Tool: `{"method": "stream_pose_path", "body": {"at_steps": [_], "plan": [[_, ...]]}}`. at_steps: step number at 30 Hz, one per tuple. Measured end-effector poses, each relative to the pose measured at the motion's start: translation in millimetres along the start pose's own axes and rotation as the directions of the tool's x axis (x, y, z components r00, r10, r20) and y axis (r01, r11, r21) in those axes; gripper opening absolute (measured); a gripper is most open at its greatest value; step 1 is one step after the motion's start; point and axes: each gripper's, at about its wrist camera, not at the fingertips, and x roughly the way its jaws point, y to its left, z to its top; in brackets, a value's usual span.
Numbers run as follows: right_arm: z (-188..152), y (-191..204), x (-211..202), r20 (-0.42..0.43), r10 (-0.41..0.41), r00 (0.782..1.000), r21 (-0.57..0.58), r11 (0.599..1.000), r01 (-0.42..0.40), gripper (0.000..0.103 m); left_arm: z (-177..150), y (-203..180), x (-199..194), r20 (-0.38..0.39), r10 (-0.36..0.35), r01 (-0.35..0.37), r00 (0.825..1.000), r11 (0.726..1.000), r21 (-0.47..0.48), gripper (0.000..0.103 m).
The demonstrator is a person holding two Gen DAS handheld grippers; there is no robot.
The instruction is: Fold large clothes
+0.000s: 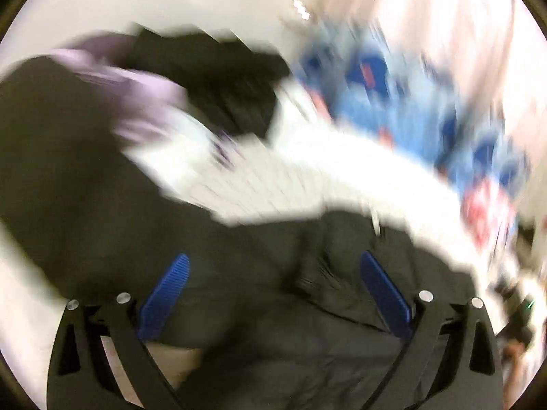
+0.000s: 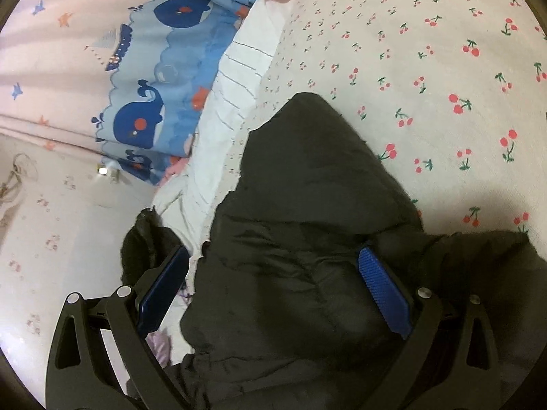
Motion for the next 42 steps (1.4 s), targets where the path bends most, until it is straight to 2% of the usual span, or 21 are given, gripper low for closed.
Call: {"method": "stream_pose_path", "body": {"at_steps": [1,2,4,6,7,10,12,15,16,17,19,21,22,25,28,30,34,38,42], "plan": [[-1.0,1.7,0.5,-0.004,0.006,1.000,0.000,1.000,-0.006,0.096,4.8,19.1,-16.7,0.032,0.014,-0.013,0.999,0.999,-0.044,0.096],[-2.4,3.2,0.8,-0.009,0.010,1.000,-0.002,1.000,-0.010,0.096,10.9,55.6,-44.7,0.079,0.059,-0.048,0.995,0.991,-0.128,0.096],[-6.2,6.6,1.7,-0.017,0.015,1.000,-0.008,1.000,-0.015,0.096,19.3,110.5,-82.1,0.145,0.128,-0.086,0.981,0.960,-0.268,0.096],[-9.1,10.1,2.5,-0.025,0.016,1.000,-0.020,1.000,-0.016,0.096,33.1,162.0,-109.0,0.175,0.196,-0.114,0.965,0.912,-0.395,0.096],[-9.6,11.6,3.4,-0.027,0.016,1.000,-0.022,1.000,-0.016,0.096,42.9,185.9,-120.1,0.195,0.204,-0.097,0.959,0.888,-0.449,0.096],[-10.2,12.5,4.5,-0.028,0.021,0.999,-0.015,1.000,-0.021,0.096,61.6,212.8,-122.7,0.182,0.219,-0.099,0.959,0.856,-0.508,0.096],[-9.6,11.0,4.6,-0.029,0.028,0.999,-0.004,1.000,-0.028,0.096,71.9,225.1,-107.7,0.147,0.176,-0.069,0.973,0.834,-0.547,0.096],[-10.1,10.5,5.3,-0.028,0.030,0.999,0.000,1.000,-0.030,0.096,75.9,228.0,-90.5,0.104,0.159,-0.071,0.982,0.814,-0.577,0.095],[-9.9,10.1,5.4,-0.027,0.031,0.999,0.002,1.000,-0.031,0.096,76.4,226.4,-85.0,0.096,0.179,-0.091,0.979,0.810,-0.579,0.090],[-9.9,10.1,5.4,-0.025,0.032,0.999,0.004,0.999,-0.032,0.096,80.1,222.1,-80.5,0.081,0.204,-0.122,0.976,0.811,-0.572,0.084],[-10.4,8.6,4.9,-0.024,0.035,0.999,0.009,0.999,-0.035,0.096,84.8,218.9,-69.8,0.047,0.193,-0.135,0.980,0.820,-0.557,0.038],[-10.0,7.8,4.3,-0.023,0.042,0.999,0.016,0.999,-0.042,0.096,87.9,219.8,-62.6,0.041,0.169,-0.117,0.985,0.818,-0.563,0.018],[-9.8,7.9,3.7,-0.022,0.046,0.999,0.020,0.999,-0.046,0.096,89.7,217.1,-62.8,0.047,0.180,-0.124,0.983,0.823,-0.555,0.012],[-8.5,8.1,0.8,-0.015,0.055,0.998,0.018,0.998,-0.054,0.096,99.2,204.2,-73.4,0.089,0.199,-0.125,0.976,0.846,-0.518,0.008],[-7.9,10.5,-1.7,-0.011,0.059,0.998,0.014,0.998,-0.059,0.096,110.8,190.3,-85.0,0.114,0.185,-0.107,0.976,0.867,-0.487,0.007],[-7.9,11.3,-3.6,-0.007,0.062,0.998,0.015,0.998,-0.061,0.096,119.0,183.3,-91.7,0.147,0.152,-0.069,0.977,0.886,-0.458,0.007],[-9.9,21.0,-6.8,-0.005,0.061,0.998,-0.025,0.998,-0.061,0.096,132.7,160.0,-97.3,0.157,0.132,-0.064,0.979,0.923,-0.379,0.007],[-11.4,30.6,-9.7,-0.001,0.065,0.998,-0.060,0.996,-0.065,0.096,144.0,133.5,-102.0,0.178,0.075,-0.014,0.981,0.947,-0.322,0.006],[-18.4,51.7,-3.2,-0.045,0.032,0.998,-0.171,0.985,-0.039,0.096,151.7,94.0,-104.5,0.198,-0.015,0.066,0.980,0.965,-0.254,0.006]]}}
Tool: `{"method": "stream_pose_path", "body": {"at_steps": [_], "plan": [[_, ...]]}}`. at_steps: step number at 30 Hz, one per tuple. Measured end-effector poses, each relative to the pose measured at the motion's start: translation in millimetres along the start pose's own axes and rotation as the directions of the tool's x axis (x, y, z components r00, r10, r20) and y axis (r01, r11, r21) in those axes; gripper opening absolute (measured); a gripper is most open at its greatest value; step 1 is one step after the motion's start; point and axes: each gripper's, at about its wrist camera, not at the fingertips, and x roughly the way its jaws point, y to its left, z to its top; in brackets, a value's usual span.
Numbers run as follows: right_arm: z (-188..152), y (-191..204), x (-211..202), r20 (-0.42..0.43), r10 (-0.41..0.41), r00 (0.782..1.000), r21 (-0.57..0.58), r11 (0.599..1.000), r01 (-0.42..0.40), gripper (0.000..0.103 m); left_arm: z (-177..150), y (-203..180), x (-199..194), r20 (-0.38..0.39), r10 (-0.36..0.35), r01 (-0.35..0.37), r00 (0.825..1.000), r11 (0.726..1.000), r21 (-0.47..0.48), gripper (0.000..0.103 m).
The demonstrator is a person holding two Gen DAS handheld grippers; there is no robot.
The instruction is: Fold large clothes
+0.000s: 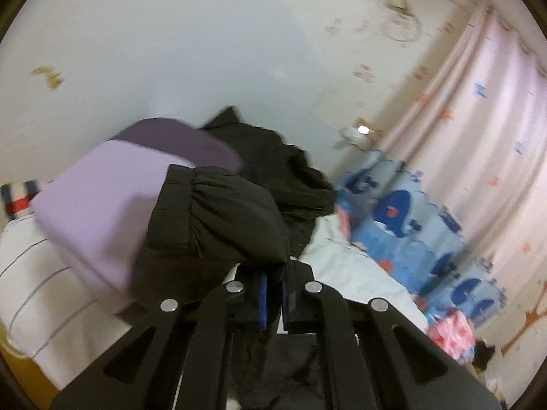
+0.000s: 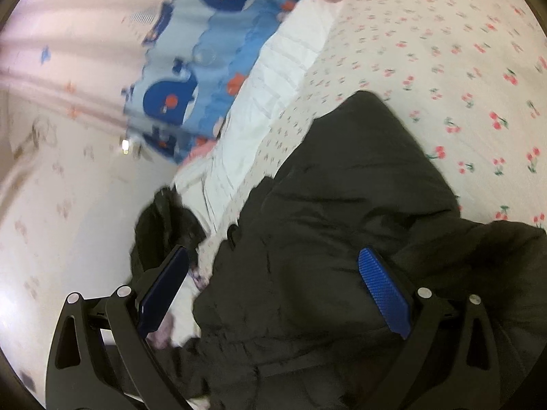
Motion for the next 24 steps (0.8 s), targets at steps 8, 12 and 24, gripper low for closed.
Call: {"method": "stream_pose_path", "body": {"at_steps": [8,12,24], "plan": [[-22.0,31.1,25.4,-0.154,0.000,0.988,-0.141,0.990,-0.022,0.096,-26.7,-121.8,14.8,-0.047,-0.235,0.239,0.971,0.964,0.121,0.006],[-20.4,27.2,25.0,-0.186,0.131,0.974,-0.037,0.989,-0.140,0.096,-55.8,-184.5,29.6,-0.110,-0.337,0.352,0.935,0.921,0.166,0.006],[27.4,-23.8,-16.7,0.011,0.319,0.948,0.226,0.922,-0.313,0.096,-266.7,-324.8,124.9,-0.466,-0.415,0.571,0.781,0.777,0.265,0.006]]}}
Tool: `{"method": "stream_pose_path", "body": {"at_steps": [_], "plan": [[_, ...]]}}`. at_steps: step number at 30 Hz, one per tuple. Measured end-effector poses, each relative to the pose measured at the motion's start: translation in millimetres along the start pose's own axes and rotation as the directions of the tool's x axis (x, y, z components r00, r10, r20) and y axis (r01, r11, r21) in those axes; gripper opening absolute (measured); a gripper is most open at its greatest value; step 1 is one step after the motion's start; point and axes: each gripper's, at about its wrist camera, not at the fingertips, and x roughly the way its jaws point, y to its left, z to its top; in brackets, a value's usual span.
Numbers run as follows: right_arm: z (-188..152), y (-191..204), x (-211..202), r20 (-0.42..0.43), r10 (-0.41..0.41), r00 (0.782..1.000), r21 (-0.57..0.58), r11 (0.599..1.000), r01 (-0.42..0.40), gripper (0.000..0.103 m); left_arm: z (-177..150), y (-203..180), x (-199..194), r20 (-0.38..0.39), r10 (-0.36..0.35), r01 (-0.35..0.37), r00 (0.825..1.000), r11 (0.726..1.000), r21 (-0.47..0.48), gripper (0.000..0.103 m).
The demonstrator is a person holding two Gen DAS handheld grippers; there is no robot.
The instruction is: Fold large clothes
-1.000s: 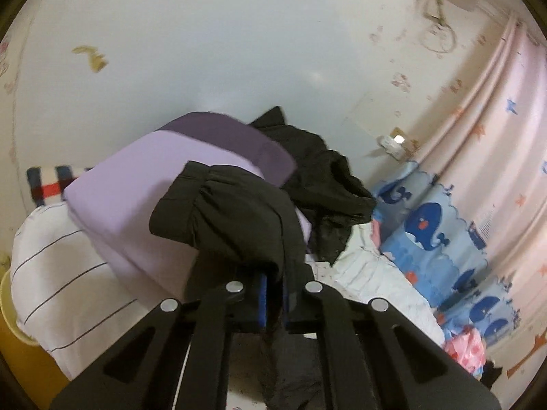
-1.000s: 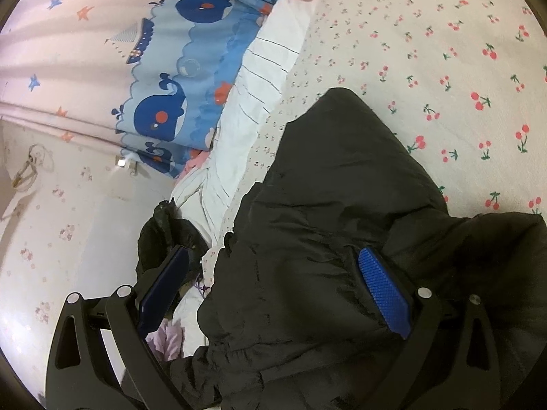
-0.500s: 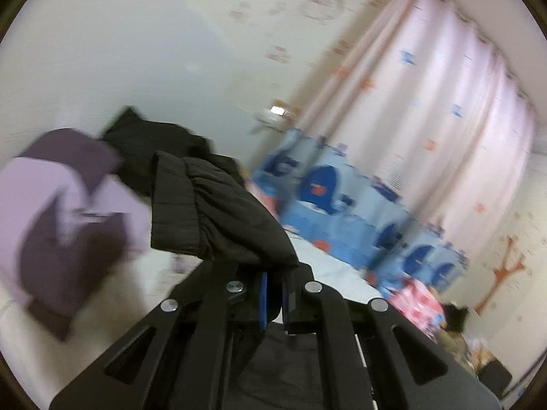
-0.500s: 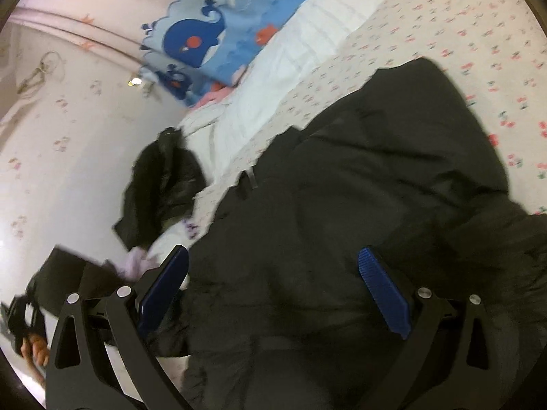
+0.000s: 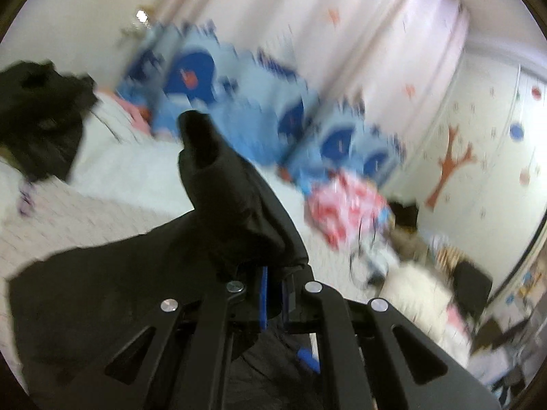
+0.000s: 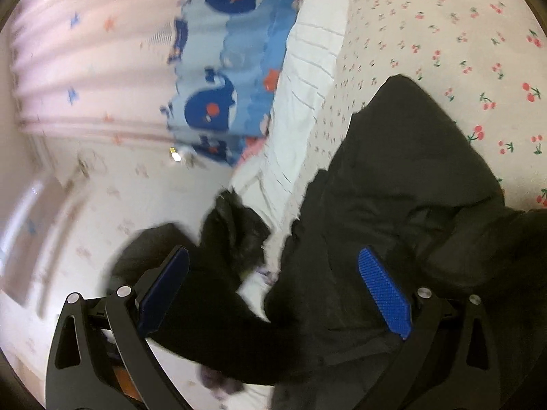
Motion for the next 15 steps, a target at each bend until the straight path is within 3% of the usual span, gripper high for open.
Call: {"method": "stream_pose_path", "body": {"at_steps": [3,5,8,11,15], "plan": [[11.6,-16.4,-5.5,-0.003,0.058,0.998,0.085,0.995,-0.058,0.096,-50.1,-8.6,65.8,-0.155,-0.002,0.009,0.988,0.999,0.039,0.006],[16.2,-27.6,-2.4,-0.027,0.097,0.995,0.147,0.985,-0.092,0.096,-89.3,-13.3,106.3,-0.275,0.028,-0.004,0.961,0.996,0.088,0.006],[17.7,-38.4,5.7,-0.078,0.112,0.991,0.194,0.976,-0.095,0.096,-131.5,-12.0,130.9,-0.385,0.042,-0.001,0.922,0.994,0.106,0.006],[18.4,-40.5,14.7,-0.110,0.065,0.992,0.182,0.982,-0.044,0.096,-140.1,-6.6,129.4,-0.402,0.030,0.008,0.915,0.996,0.094,0.006],[17.8,-44.1,26.4,-0.119,0.060,0.991,0.177,0.983,-0.039,0.096,-127.9,-2.7,112.7,-0.399,0.004,0.032,0.917,0.996,0.085,0.007]]}}
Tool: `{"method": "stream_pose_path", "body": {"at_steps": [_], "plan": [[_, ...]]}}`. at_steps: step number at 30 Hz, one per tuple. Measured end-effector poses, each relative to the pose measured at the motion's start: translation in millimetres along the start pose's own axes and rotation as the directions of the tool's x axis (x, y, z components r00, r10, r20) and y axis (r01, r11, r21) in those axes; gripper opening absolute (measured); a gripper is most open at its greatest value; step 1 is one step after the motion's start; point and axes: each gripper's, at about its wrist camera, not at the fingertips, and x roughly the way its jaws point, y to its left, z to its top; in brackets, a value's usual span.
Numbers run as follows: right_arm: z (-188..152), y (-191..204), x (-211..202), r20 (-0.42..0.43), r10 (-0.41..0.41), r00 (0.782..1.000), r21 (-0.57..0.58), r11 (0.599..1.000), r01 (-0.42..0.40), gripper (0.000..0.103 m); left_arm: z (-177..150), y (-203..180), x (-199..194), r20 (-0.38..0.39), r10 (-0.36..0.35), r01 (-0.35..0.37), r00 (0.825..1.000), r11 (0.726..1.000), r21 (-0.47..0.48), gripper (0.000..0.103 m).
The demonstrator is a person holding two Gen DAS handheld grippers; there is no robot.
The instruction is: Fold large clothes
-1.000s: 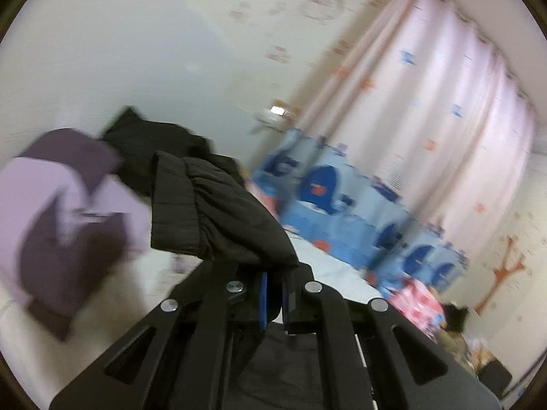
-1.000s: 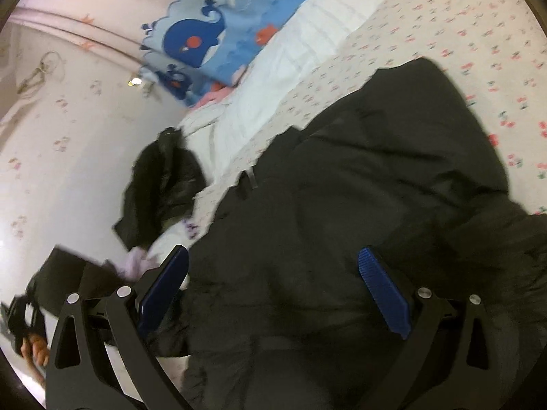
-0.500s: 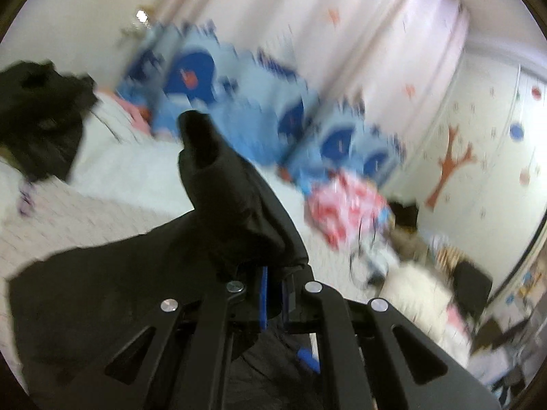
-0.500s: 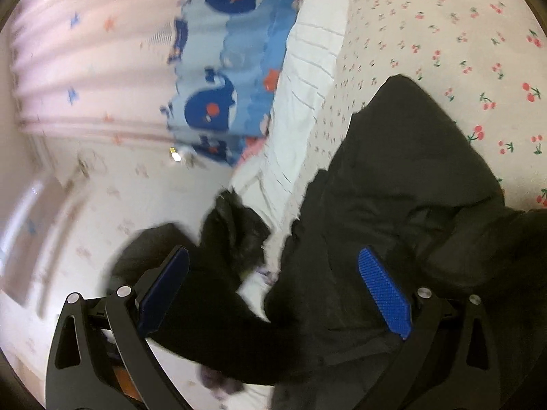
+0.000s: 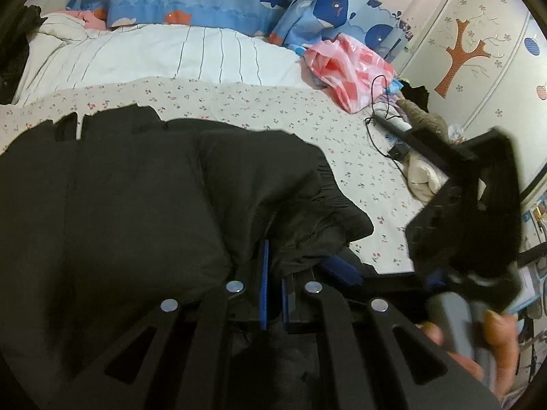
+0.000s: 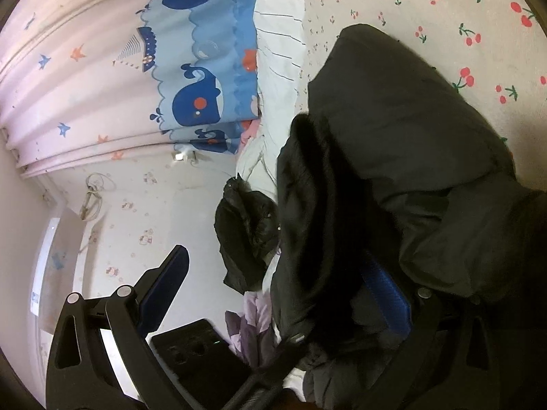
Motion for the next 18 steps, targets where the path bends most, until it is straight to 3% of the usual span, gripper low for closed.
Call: {"method": "stream_pose_path", "body": {"at_steps": [4,7,8,11,14,16,17,18], "plan": [[1.9,-7.1,4.2,-0.003,0.019,1.000,-0.038,0.999,-0.019,0.096,1.4,1.9,-12.4,-0.019,-0.005,0.006,1.000,1.000,0.014,0.007],[-0.3,-2.5,11.3,-0.014,0.017,1.000,-0.099,0.995,-0.019,0.082,-10.4,9.3,-27.1,-0.051,0.018,-0.016,0.999,0.999,0.035,0.009],[-1.6,1.1,15.1,-0.032,0.009,0.999,-0.123,0.992,-0.013,0.078,-12.2,10.8,-28.2,-0.063,0.032,-0.029,0.998,0.999,0.042,0.010],[-8.5,7.9,29.9,-0.096,-0.034,0.995,-0.152,0.988,0.019,0.078,-16.9,15.1,-31.1,-0.070,0.069,-0.065,0.995,0.996,0.058,0.011],[-18.6,17.4,42.1,-0.153,-0.041,0.987,-0.196,0.981,0.011,0.075,-17.3,16.0,-29.0,-0.065,0.067,-0.064,0.996,0.997,0.036,0.011],[-24.2,23.0,45.5,-0.168,-0.043,0.985,-0.239,0.971,0.001,0.056,-17.6,13.3,-25.6,-0.067,0.074,-0.072,0.995,0.997,0.042,0.011],[-26.1,24.3,45.2,-0.165,-0.044,0.985,-0.253,0.967,0.001,0.027,-18.0,10.0,-23.5,-0.069,0.082,-0.079,0.994,0.995,0.054,0.012],[-27.5,26.0,45.0,-0.161,-0.061,0.985,-0.276,0.961,0.014,0.009,-18.7,7.7,-22.8,-0.072,0.083,-0.079,0.994,0.995,0.063,0.014]]}}
